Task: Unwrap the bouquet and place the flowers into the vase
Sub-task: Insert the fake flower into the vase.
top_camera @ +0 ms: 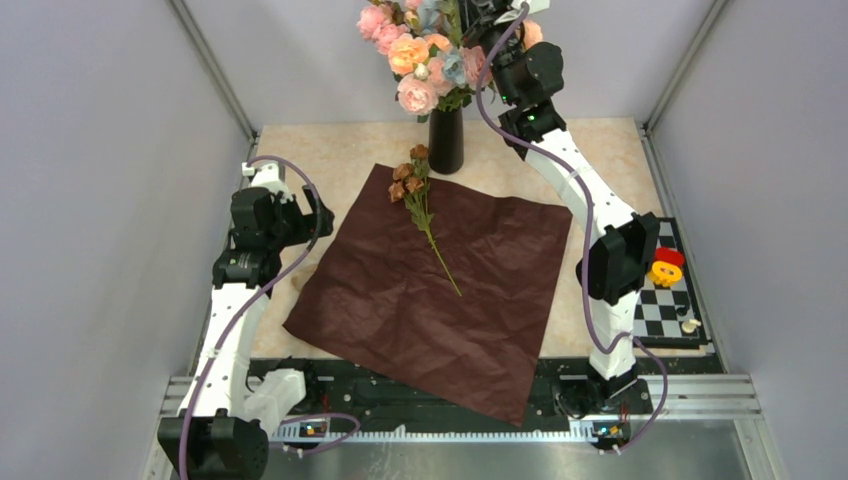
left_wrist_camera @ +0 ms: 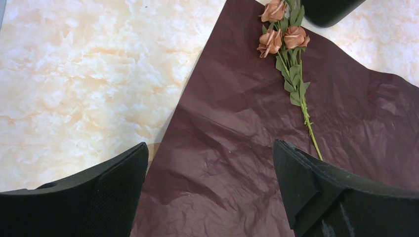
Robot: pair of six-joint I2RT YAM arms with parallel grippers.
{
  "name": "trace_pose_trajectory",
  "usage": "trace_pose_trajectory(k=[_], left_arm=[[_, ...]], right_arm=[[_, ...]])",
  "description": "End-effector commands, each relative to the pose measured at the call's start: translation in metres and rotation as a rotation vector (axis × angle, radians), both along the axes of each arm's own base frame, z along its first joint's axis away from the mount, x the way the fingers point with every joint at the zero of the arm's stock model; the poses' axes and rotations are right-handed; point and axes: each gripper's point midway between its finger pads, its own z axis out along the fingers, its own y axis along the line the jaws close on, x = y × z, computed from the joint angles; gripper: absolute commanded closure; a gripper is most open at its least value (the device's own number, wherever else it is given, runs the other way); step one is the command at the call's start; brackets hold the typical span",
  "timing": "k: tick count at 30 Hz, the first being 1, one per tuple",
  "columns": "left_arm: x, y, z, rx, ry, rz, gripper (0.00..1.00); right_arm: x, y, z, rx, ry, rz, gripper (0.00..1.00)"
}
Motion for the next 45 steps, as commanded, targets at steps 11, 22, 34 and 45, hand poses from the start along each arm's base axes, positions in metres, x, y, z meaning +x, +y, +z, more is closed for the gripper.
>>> trace_pose_trajectory(k=[11, 22, 34, 45], left_arm=[[0.004, -0.001, 0.009, -0.010, -0.050, -0.006, 0.01], [0.004, -0.003, 0.009, -0.015, -0.048, -0.012, 0.01], [0.004, -0.003, 0.008, -0.018, -0.047, -0.015, 0.01], [0.005, -0.003, 0.007, -0.017, -0.043, -0.012, 0.01]], right_arm=[[0.027, -0.004, -0.064, -0.144, 0.171, -0.075, 0.81], [-0.002, -0.020, -0.031, -0.120, 0.096, -0.083, 0.66], [-0.035, -0.027, 0.002, -0.115, 0.029, -0.043, 0.47], [-0.072, -0.035, -0.001, -0.186, 0.000, -0.014, 0.20]])
